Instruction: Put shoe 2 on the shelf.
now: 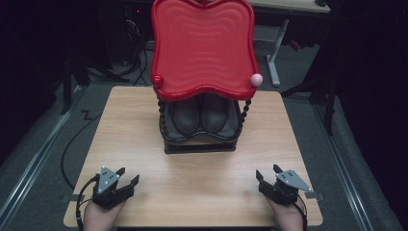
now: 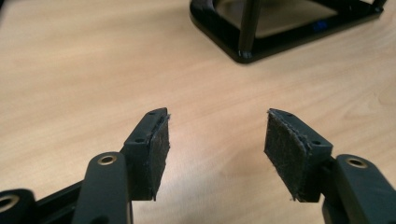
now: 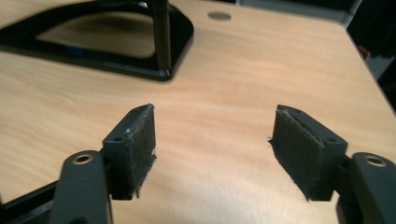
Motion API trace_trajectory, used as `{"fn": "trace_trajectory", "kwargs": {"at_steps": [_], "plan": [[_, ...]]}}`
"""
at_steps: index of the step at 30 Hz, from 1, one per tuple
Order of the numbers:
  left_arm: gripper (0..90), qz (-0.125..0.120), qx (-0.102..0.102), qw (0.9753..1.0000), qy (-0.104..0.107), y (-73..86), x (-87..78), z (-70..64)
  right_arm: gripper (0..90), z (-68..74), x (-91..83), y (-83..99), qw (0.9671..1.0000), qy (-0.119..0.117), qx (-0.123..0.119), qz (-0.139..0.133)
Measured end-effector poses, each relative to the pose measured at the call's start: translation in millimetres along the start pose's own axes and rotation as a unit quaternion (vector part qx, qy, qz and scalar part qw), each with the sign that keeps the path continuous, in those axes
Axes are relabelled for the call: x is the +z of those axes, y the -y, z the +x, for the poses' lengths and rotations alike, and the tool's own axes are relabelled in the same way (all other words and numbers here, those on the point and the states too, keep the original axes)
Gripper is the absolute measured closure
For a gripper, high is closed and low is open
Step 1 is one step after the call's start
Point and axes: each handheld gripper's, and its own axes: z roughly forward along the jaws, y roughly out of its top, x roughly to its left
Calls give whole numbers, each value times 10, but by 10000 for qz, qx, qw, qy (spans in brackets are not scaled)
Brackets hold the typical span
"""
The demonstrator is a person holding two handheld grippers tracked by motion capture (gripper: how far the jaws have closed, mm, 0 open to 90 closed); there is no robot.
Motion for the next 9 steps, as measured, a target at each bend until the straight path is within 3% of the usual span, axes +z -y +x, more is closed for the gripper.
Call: {"fn": "trace_trajectory", "kwargs": {"at_steps": [2,6,9], "plan": [[394,-43,27,10000,-41,-16,3,35,279,-27,12,51,9999,-47,74,140],[395,-37,-255,9997,-22,-20,31,83,260,-74,26,87,9995,-7,166,259],[394,6,-203,9998,-33,-5,36,88,256,-77,30,85,9994,16,233,257]]}}
